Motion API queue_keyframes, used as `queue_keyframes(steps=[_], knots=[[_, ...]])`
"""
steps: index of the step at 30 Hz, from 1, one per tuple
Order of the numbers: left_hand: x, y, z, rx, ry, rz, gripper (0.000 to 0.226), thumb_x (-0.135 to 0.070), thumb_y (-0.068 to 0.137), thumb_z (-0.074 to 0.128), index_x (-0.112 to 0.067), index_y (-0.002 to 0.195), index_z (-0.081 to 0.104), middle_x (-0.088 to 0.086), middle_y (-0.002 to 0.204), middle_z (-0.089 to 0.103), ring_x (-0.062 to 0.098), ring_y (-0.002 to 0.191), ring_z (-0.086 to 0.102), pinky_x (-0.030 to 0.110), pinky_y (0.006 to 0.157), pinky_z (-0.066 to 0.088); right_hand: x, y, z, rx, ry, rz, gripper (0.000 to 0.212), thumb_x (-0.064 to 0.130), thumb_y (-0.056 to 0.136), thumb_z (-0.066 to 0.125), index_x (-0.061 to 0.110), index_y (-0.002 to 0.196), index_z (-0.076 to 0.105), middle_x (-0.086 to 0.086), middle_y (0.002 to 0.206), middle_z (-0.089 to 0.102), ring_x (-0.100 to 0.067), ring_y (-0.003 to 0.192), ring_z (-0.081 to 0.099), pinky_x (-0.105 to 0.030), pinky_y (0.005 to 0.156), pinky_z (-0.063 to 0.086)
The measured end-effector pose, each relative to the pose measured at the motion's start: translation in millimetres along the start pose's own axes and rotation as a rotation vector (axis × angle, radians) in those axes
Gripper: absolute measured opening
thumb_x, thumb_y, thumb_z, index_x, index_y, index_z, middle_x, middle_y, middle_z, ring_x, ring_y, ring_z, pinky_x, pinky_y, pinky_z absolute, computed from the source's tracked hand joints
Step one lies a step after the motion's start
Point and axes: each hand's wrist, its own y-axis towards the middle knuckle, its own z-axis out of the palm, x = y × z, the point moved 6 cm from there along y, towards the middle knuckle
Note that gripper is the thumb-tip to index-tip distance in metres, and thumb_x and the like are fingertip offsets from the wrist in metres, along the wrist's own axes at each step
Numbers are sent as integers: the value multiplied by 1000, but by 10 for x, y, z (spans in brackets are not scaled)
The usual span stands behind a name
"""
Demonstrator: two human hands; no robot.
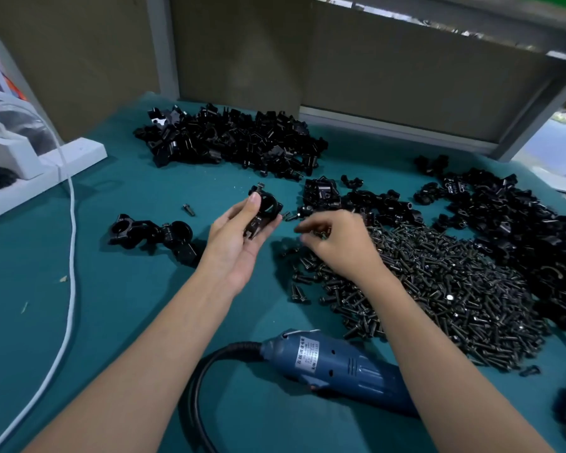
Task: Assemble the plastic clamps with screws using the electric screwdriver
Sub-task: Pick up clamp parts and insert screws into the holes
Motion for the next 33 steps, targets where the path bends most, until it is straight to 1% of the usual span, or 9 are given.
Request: queue_keyframes(steps=[2,4,8,11,13,16,22,28,33], knots=[[-9,-1,-9,-14,-36,1,51,-16,75,72,7,119,58,23,117,68,32,111,67,32,77,61,25,-8,165,151,-162,-18,20,16,86,72,21,105,76,1,105,74,-12,98,63,-32,93,52],[-9,-3,-6,-10,-40,1,47,-17,74,72,6,114,60,22,113,69,31,108,69,31,75,60,38,-2,236,189,-205,1,16,16,87,70,20,100,77,-3,98,74,-21,94,66,-39,89,54],[19,-22,16,18,-1,-9,49,-19,75,71,6,115,59,23,115,69,30,105,70,30,75,60,36,18,161,48,-187,-17,14,7,89,65,14,92,76,-2,88,74,-19,81,67,-37,80,56],[48,-2,29,32,85,-1,26,-16,85,67,2,104,61,22,115,68,26,98,70,32,79,61,33,-1,-95,-217,178,-3,10,5,88,68,13,89,74,8,79,71,-3,69,67,-24,75,58],[74,-2,46,36,137,2,16,-12,92,62,1,101,62,19,110,70,24,98,69,32,80,61,-19,-11,-206,-308,511,42,11,3,87,69,14,86,72,2,73,72,-12,68,71,-27,71,60],[101,-15,72,48,202,8,15,-10,93,61,1,104,63,17,108,71,24,104,69,30,79,61,-6,1,-198,-253,749,35,12,-2,87,67,9,85,71,-5,74,73,-21,71,73,-28,69,59],[98,-29,73,56,245,-1,22,-9,94,60,5,111,61,23,118,67,28,112,65,28,77,60,-1,33,-146,-189,667,18,13,-4,88,65,8,85,70,-6,74,71,-19,69,70,-30,69,58],[109,-48,105,104,239,-17,20,-11,93,61,3,106,63,20,112,69,25,103,68,26,72,59,-17,23,-147,-102,785,30,13,-6,88,63,5,86,69,-3,72,71,-15,67,68,-25,65,56],[112,-48,64,103,197,-45,19,-11,93,61,4,103,65,19,105,72,21,94,71,25,70,59,-2,15,-145,-65,750,5,10,-6,87,65,3,86,69,-10,76,70,-15,67,68,-24,65,56]])
